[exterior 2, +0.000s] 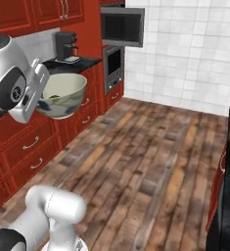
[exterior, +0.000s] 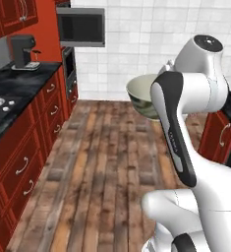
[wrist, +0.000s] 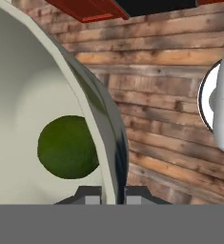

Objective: Pick the lime from the sink and place it in the bowl. Then pick the bowl and place it in the microwave. Then close the microwave door and press the start button.

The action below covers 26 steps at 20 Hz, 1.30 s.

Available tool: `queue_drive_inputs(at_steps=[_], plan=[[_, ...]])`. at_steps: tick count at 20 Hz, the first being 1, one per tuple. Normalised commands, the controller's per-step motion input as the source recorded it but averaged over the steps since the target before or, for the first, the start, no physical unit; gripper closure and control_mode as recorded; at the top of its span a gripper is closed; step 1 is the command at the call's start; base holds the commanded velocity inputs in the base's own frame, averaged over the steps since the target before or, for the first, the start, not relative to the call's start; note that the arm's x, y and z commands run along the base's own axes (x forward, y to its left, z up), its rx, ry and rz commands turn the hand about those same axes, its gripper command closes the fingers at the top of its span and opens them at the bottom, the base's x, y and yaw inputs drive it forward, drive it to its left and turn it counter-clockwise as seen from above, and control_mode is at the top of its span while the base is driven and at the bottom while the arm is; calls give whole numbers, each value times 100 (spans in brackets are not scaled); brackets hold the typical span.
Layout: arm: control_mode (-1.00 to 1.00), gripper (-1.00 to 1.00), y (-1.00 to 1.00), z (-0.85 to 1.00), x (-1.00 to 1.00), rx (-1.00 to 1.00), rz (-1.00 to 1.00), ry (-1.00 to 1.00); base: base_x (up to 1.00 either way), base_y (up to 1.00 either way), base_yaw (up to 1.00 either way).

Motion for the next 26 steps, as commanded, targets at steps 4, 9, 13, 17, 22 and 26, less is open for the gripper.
queue_drive_inputs(at_steps=[4,9,13,17,22,26], plan=[[100,100,0,0,0,0,0,0,93,0,38],[100,100,0,0,0,0,0,0,100,-16,-9],[100,100,0,0,0,0,0,0,97,-23,-28],[100,100,0,0,0,0,0,0,94,-14,-29],[100,100,0,0,0,0,0,0,90,-10,-27],[100,100,0,0,0,0,0,0,86,-20,-25]])
